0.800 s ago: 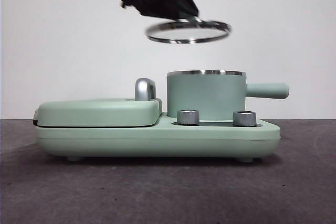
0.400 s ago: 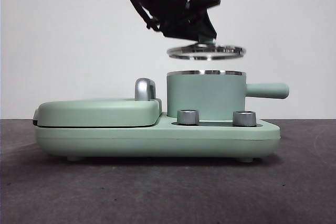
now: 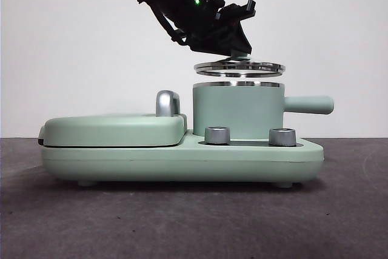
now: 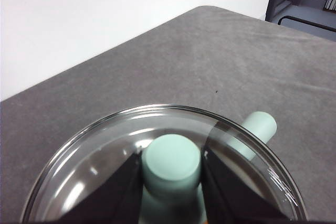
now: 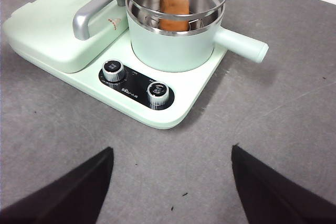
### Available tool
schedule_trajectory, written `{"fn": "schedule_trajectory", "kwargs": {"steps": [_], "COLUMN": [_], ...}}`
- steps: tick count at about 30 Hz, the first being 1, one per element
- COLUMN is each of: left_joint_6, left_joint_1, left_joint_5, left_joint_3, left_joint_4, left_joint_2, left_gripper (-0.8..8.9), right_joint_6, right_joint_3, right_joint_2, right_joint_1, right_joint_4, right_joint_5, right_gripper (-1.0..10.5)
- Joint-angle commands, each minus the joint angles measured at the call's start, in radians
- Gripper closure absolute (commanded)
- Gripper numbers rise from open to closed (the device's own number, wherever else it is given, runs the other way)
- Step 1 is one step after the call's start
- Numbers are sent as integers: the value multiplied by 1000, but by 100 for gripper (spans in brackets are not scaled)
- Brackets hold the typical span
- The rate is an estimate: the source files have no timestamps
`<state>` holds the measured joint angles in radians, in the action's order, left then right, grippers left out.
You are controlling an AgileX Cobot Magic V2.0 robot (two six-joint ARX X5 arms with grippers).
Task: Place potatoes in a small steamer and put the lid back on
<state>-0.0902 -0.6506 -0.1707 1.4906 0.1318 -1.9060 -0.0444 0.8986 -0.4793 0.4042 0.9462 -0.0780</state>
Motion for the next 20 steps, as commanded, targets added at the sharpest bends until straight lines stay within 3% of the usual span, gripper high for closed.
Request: {"fn": "schedule_trajectory", "kwargs": {"steps": [1,20], "left_joint_6": [-14,-29], "left_joint_1": [-3,16], "left_joint_5": [-10,-45], "left_joint_3": [38,38], "left_joint_4": [32,17], "left_joint_2": [-31,-50], "left_gripper": [806,806], "right_joint_6": [14,15], "right_joint_3": [6,6], "right_joint_2": [-2,-2], "right_joint_1": [5,5], "right_joint_4": [-6,-2], "right_joint_5": [2,8], "right_gripper": [598,598]}}
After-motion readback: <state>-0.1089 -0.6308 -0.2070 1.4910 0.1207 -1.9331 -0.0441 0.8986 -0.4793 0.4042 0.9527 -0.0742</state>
